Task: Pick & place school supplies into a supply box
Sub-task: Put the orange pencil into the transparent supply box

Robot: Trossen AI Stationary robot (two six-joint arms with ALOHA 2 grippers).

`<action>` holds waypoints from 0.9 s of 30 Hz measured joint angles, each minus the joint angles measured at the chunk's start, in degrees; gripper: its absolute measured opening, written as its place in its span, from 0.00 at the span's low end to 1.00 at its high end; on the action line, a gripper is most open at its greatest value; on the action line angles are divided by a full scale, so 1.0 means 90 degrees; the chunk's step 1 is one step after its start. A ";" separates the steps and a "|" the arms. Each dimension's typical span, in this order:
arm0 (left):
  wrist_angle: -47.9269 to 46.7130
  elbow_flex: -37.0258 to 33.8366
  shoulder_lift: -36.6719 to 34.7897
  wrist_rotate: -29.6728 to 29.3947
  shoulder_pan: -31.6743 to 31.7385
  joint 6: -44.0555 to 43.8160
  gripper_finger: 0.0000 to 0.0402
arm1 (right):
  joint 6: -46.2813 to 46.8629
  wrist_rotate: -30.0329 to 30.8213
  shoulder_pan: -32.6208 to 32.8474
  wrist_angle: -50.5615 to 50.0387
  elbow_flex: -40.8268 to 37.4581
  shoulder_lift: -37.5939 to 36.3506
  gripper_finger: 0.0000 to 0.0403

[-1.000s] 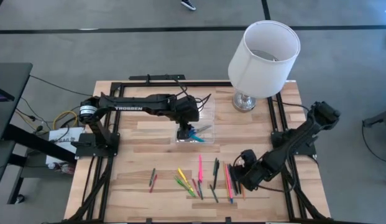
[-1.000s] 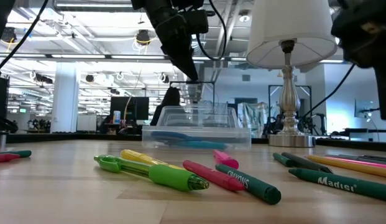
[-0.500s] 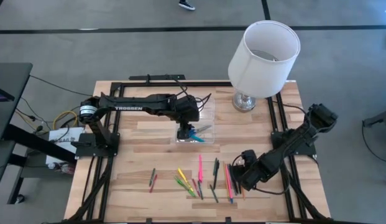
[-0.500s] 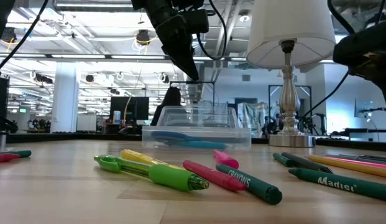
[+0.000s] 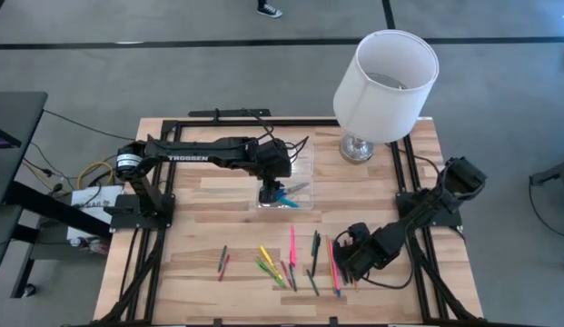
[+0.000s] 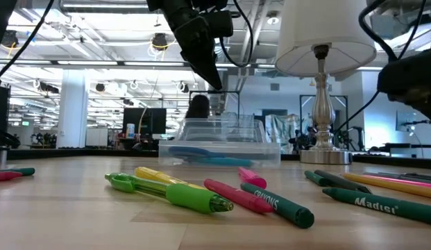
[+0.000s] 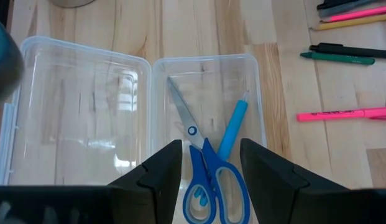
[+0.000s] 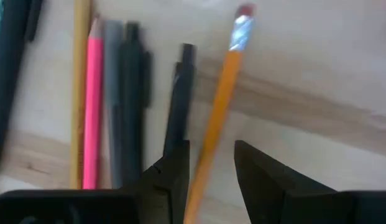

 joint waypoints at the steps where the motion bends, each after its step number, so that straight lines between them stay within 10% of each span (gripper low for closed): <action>1: 0.0000 0.0000 0.0000 0.0002 0.0000 -0.0003 0.39 | -0.0015 -0.0017 0.0000 0.0029 0.0012 0.0060 0.29; 16: -0.0048 0.0000 0.0002 0.0001 0.0000 -0.0146 0.39 | 0.0033 -0.0666 -0.0012 -0.0311 0.0022 0.0099 0.28; 27: -0.0117 0.0000 0.0002 0.0002 -0.0005 -0.0196 0.39 | -0.0134 -0.0925 -0.0012 -0.0364 0.0010 0.0097 0.06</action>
